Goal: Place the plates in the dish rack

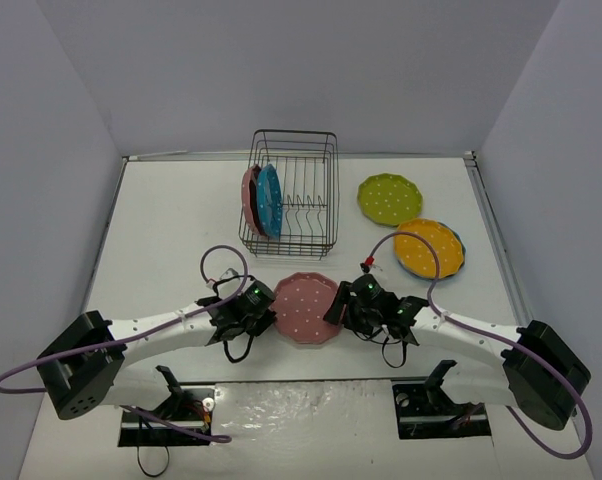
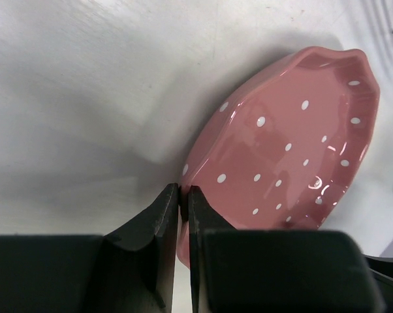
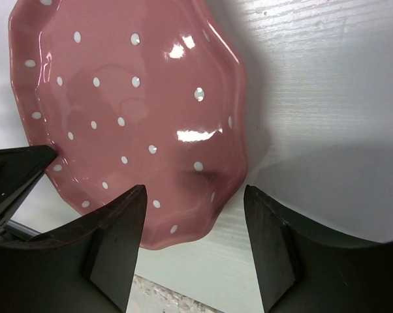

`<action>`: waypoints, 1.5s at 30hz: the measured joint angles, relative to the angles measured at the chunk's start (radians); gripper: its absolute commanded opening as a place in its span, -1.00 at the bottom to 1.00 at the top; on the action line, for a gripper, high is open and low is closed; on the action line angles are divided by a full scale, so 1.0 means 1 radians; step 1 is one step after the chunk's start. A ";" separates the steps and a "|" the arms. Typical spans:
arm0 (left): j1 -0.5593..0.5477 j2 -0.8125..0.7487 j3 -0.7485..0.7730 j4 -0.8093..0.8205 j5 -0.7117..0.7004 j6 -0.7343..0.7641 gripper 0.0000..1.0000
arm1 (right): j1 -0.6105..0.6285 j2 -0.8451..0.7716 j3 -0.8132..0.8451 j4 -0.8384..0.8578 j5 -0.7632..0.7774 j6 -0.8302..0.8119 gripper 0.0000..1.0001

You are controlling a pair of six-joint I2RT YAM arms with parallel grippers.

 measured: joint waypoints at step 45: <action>-0.048 -0.174 -0.175 0.227 0.021 -0.117 0.94 | -0.020 0.040 0.163 -0.213 -0.007 0.088 -1.00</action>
